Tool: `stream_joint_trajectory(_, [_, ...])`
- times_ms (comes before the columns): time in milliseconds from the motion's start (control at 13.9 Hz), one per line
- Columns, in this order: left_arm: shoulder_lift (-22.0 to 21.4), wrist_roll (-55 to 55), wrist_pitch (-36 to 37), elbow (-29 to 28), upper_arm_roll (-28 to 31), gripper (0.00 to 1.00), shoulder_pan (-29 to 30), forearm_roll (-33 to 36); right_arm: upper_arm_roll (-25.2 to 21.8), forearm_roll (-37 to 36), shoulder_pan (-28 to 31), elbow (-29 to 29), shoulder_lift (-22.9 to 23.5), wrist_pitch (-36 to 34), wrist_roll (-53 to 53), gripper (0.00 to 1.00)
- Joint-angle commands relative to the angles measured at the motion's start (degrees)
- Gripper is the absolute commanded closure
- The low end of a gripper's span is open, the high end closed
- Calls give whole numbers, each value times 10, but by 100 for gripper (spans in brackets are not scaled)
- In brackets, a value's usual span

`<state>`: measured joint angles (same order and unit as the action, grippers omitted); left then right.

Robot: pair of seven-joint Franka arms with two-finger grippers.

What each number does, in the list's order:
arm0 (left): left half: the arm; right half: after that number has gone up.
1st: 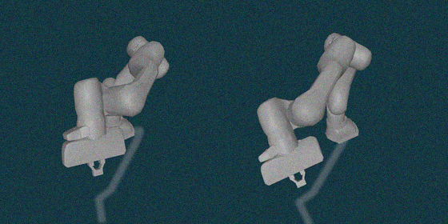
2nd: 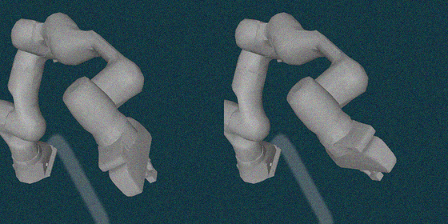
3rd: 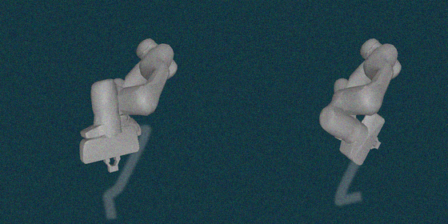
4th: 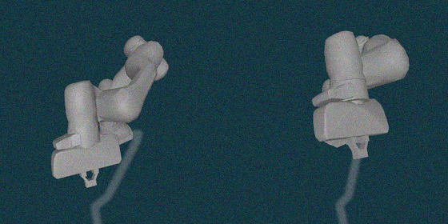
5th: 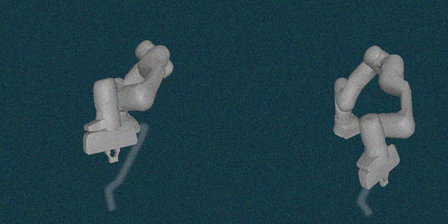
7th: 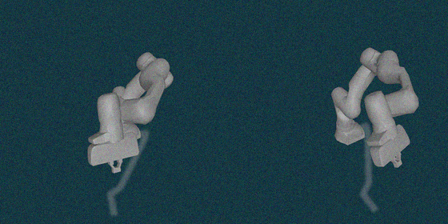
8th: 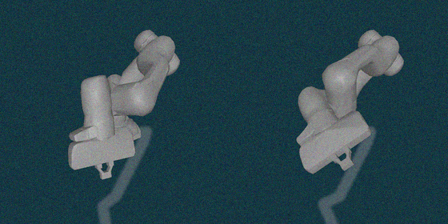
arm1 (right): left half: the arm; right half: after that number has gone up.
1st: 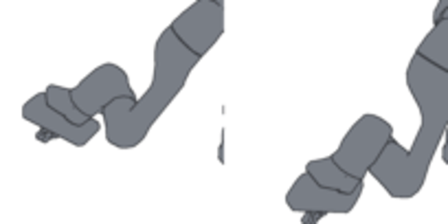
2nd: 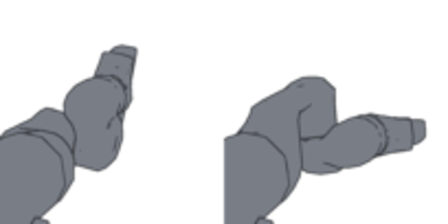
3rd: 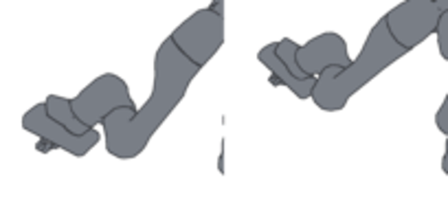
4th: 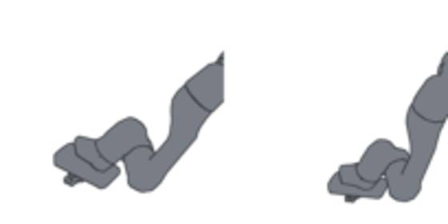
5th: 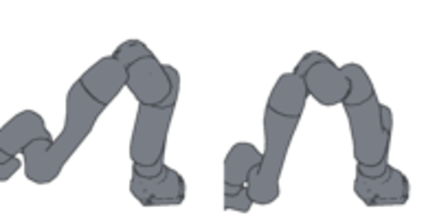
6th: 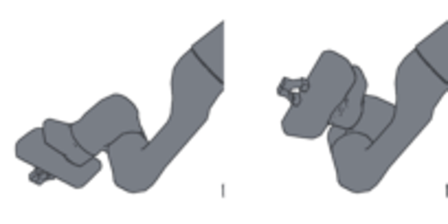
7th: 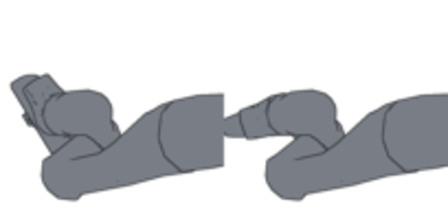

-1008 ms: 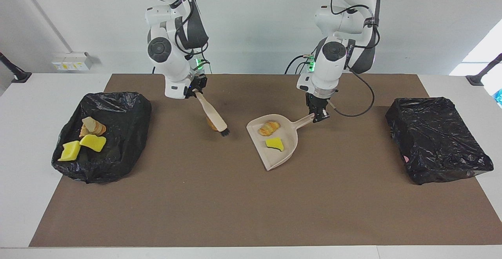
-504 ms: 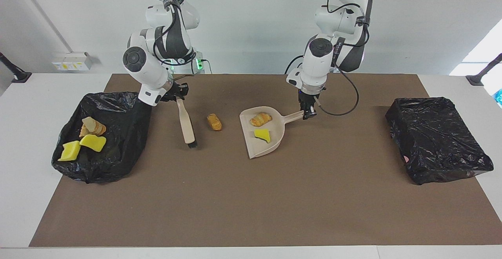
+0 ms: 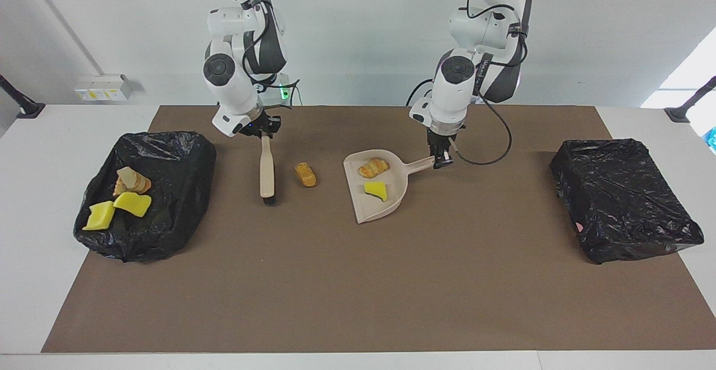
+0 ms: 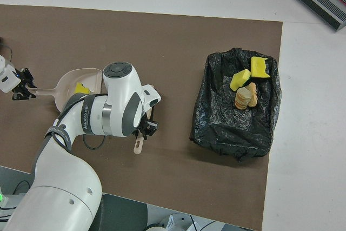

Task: Sweep and dump trash in bin
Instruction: 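Sweep the last bread scrap into the dustpan with the brush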

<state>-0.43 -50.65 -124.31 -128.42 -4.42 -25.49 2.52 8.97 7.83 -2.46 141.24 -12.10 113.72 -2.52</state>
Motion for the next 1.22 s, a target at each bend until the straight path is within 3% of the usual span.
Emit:
stream_joint_trajectory(0, [-19,-12,24,-8,6,100,-2,1,2,5,-46,14,-9,32,-66,100])
stream_joint_trajectory(288, [-13,-8,-19,-4,5,100,-8,2,2,38,-125,-1,24,73,-180,100])
stream_joint_trajectory(432, [-13,-8,-18,-3,6,100,-8,2,2,53,-166,-42,71,83,-220,100])
stream_joint_trajectory(792, [-12,-7,-22,-3,6,100,-8,2,3,125,-239,-121,131,88,-208,100])
stream_joint_trajectory(1008, [-12,-6,-22,-2,6,100,-3,2,4,205,-250,-147,142,87,-158,100])
stream_joint_trajectory(1153, [-12,3,-26,-2,6,100,2,2,3,200,-244,-149,133,64,-155,100])
